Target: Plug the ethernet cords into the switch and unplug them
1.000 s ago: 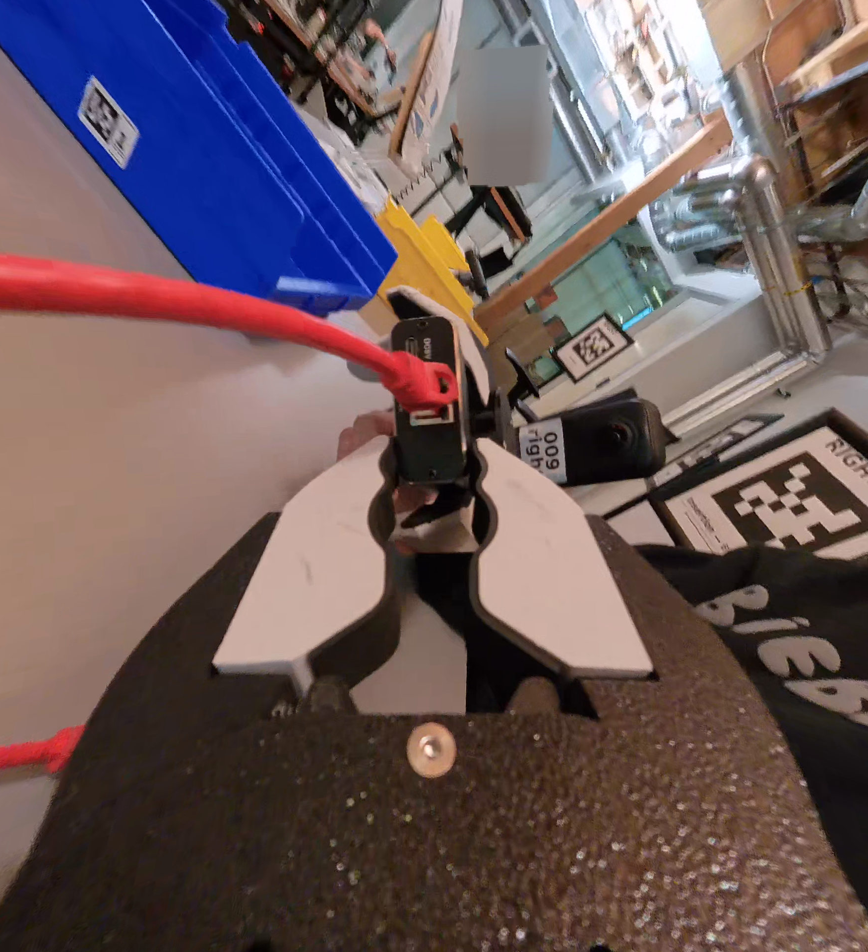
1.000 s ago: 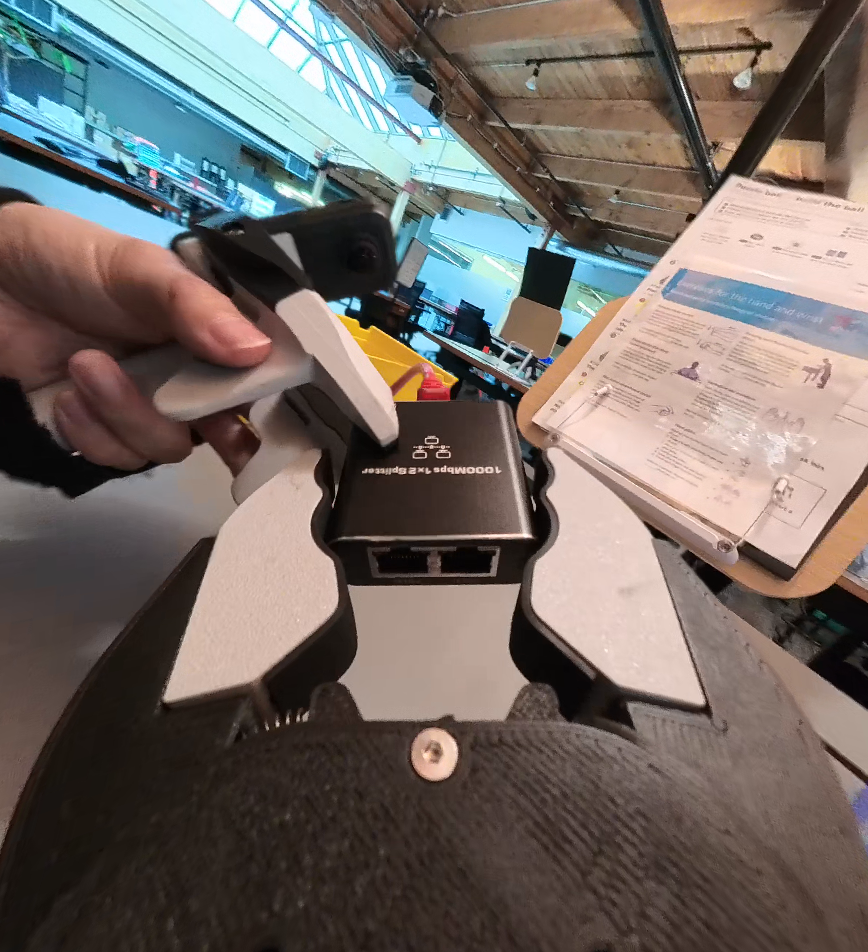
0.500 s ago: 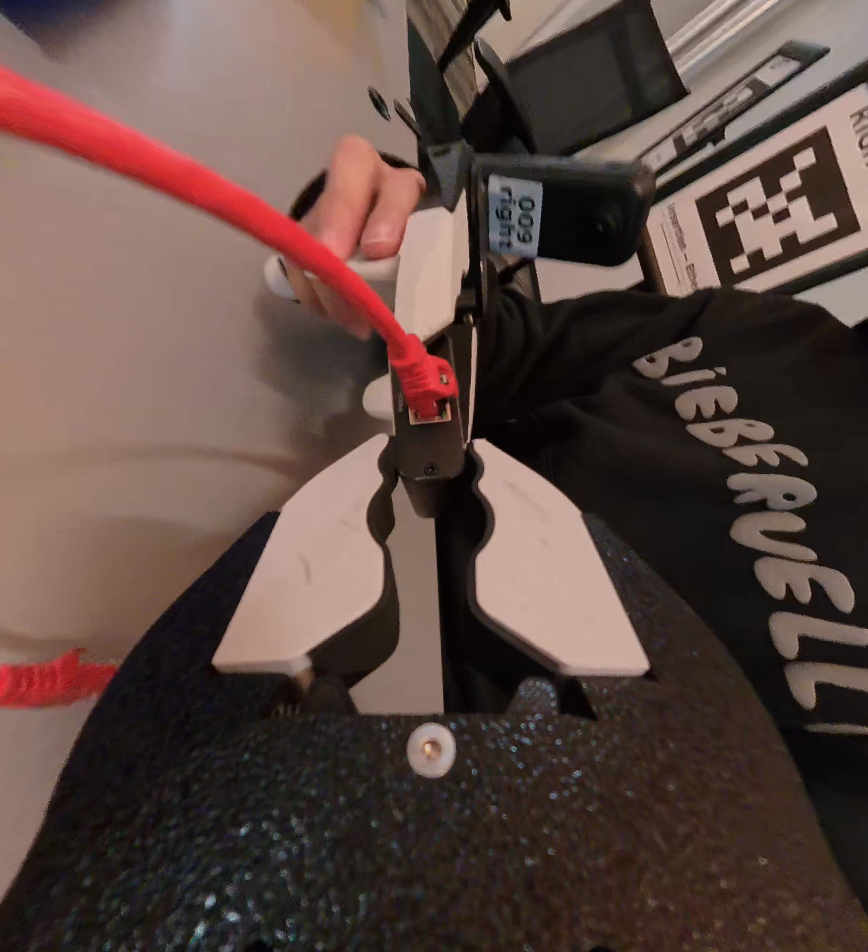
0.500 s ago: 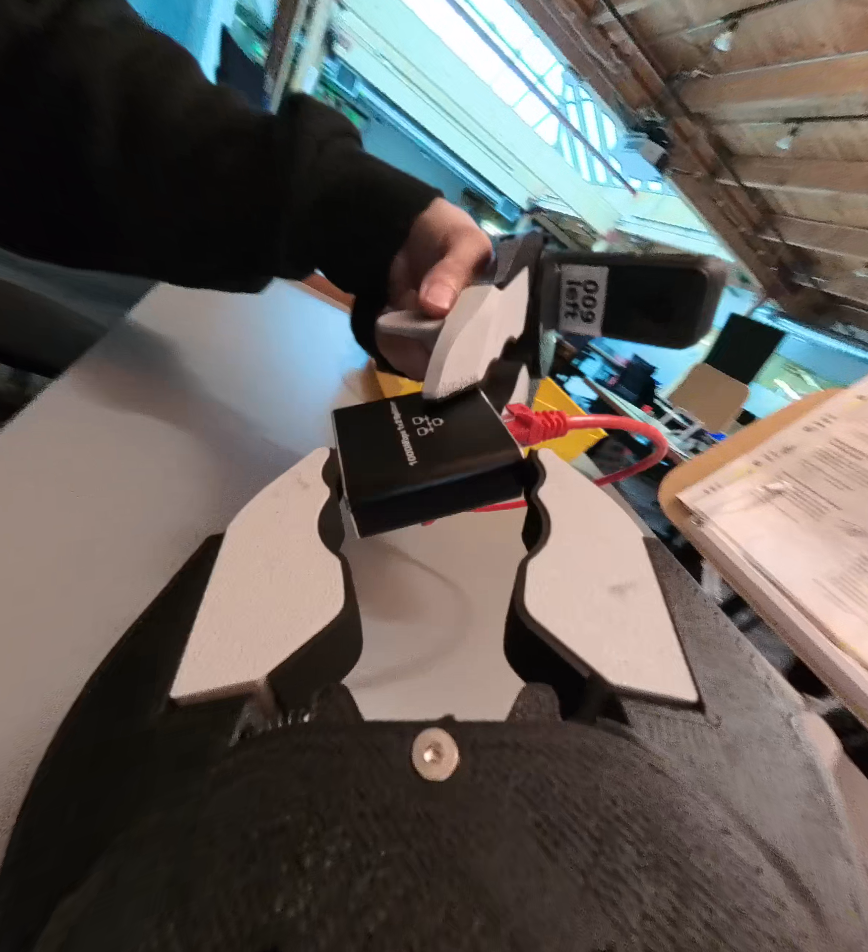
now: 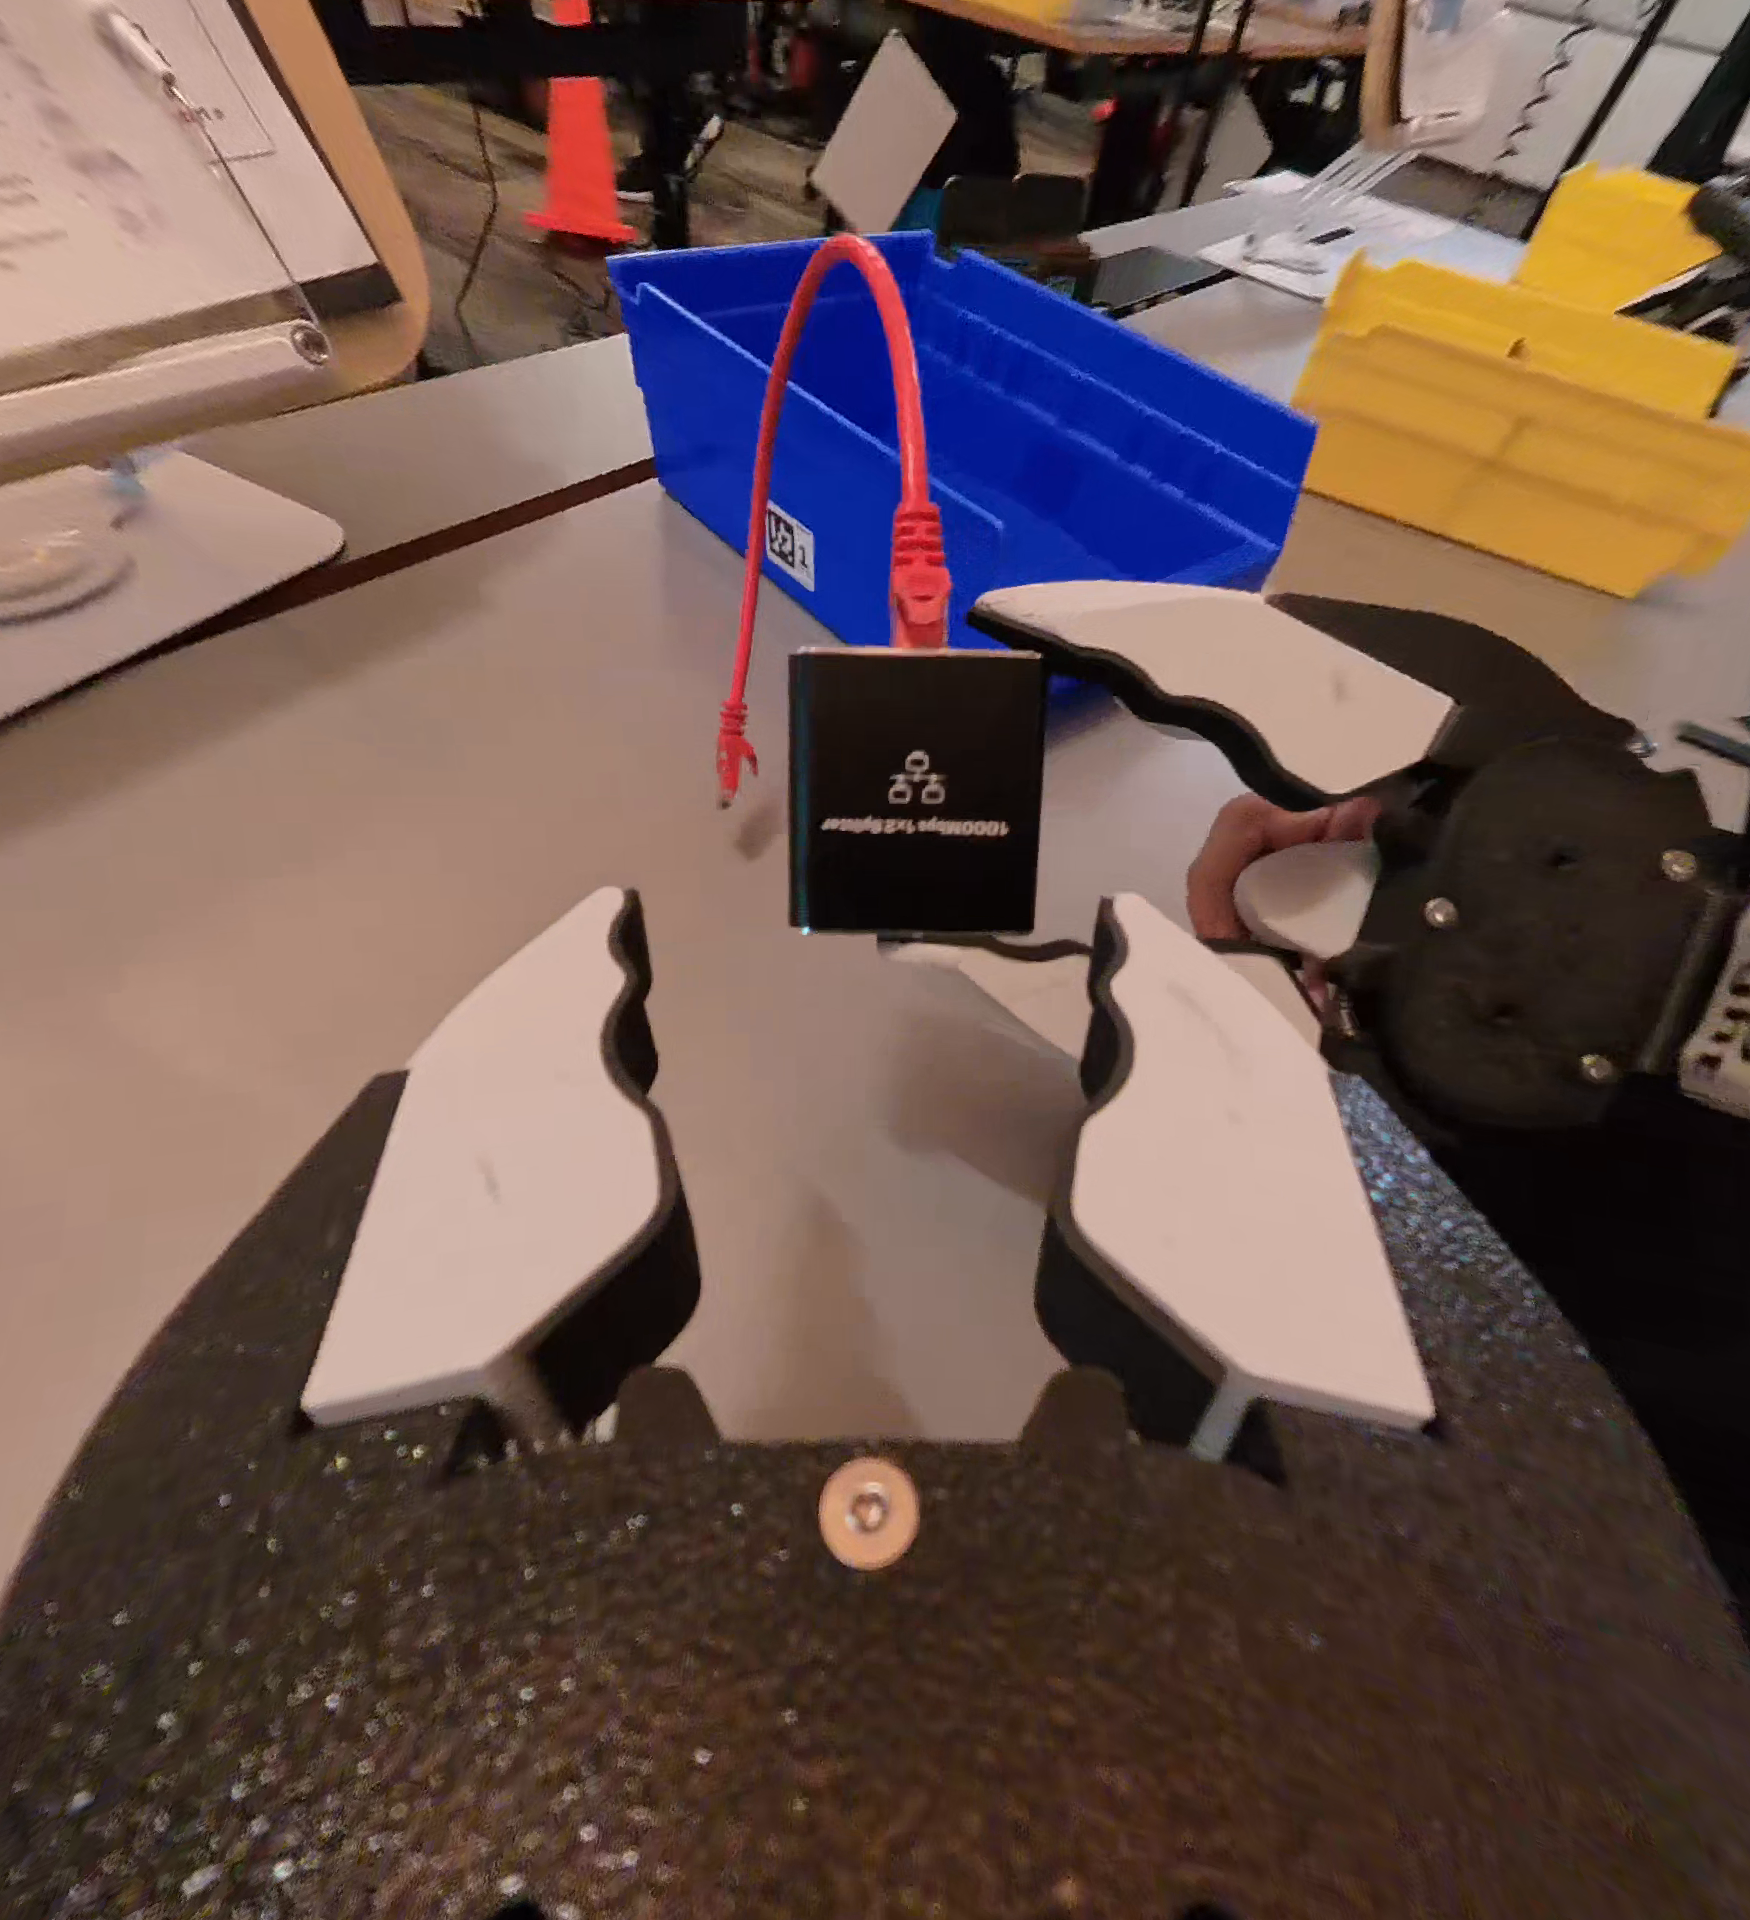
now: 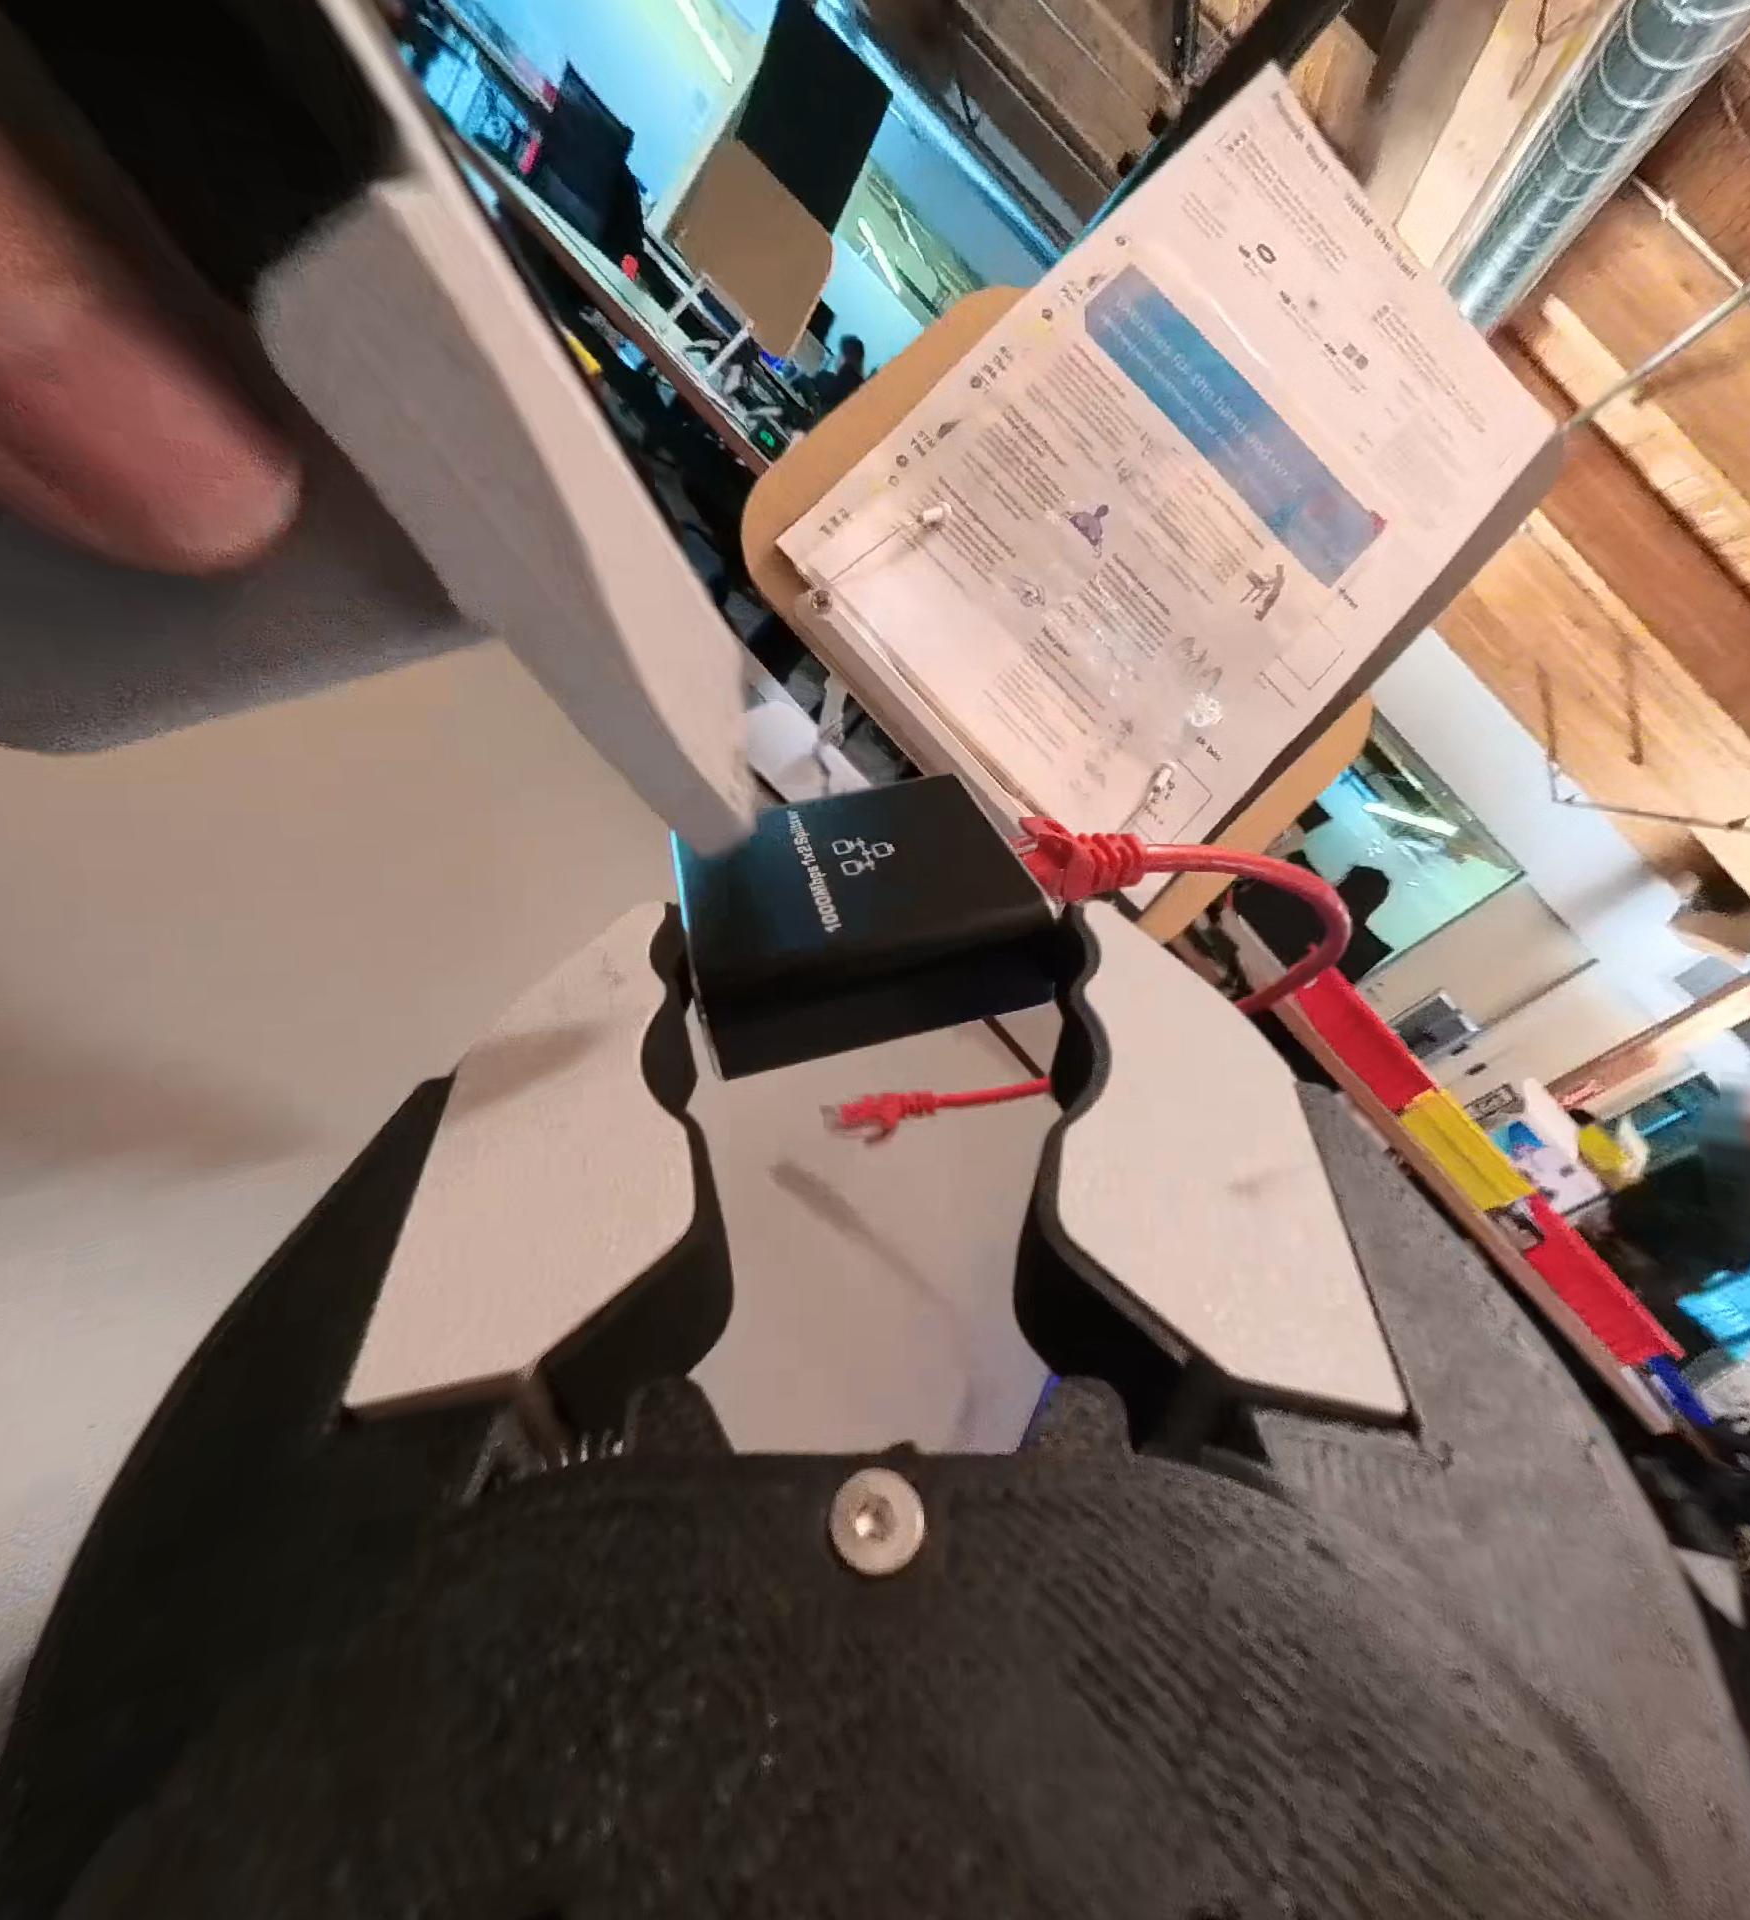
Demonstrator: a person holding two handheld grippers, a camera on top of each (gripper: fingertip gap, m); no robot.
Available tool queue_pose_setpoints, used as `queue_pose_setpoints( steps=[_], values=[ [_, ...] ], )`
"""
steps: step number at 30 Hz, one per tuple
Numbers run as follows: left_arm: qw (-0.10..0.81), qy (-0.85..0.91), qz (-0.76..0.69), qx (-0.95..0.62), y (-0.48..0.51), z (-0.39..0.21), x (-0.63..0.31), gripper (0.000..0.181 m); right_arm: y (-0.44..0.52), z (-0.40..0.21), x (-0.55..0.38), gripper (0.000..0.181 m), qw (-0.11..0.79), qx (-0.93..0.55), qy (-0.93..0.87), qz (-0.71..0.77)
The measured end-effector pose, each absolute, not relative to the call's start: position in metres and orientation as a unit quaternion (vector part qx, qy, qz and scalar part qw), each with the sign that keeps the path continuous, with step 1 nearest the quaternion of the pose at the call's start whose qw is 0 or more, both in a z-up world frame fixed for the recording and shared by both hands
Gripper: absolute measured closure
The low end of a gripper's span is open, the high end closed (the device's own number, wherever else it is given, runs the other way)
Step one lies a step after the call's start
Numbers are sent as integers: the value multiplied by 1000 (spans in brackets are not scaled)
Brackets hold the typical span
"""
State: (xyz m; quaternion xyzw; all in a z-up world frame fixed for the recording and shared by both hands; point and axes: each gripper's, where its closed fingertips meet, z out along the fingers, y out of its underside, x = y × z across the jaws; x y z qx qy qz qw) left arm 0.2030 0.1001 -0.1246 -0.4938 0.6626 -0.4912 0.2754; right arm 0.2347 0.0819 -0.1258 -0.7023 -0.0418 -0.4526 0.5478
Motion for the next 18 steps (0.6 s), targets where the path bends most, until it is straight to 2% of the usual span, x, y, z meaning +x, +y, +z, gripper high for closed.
queue_pose_setpoints(
  steps=[1, 7, 10, 13, 18],
  values=[
    [276, 667, -484, -496, 97, -126, 204, 101, 84, -126, 231, 113, 543, -702, -55, -457],
    [221, 697, -438, -523, 87, -151, 209, 102, 95, -123, 213, 114, 524, -685, -105, -495],
    [181, 700, -443, -531, 85, -161, 210, 117, 95, -122, 212, 114, 521, -682, -111, -501],
    [156, 704, -458, -519, 83, -164, 210, 118, 94, -126, 214, 113, 529, -690, -102, -483],
    [192, 734, -427, -491, 96, -166, 209, 118, 99, -130, 207, 115, 550, -691, -136, -449]
  ],
)
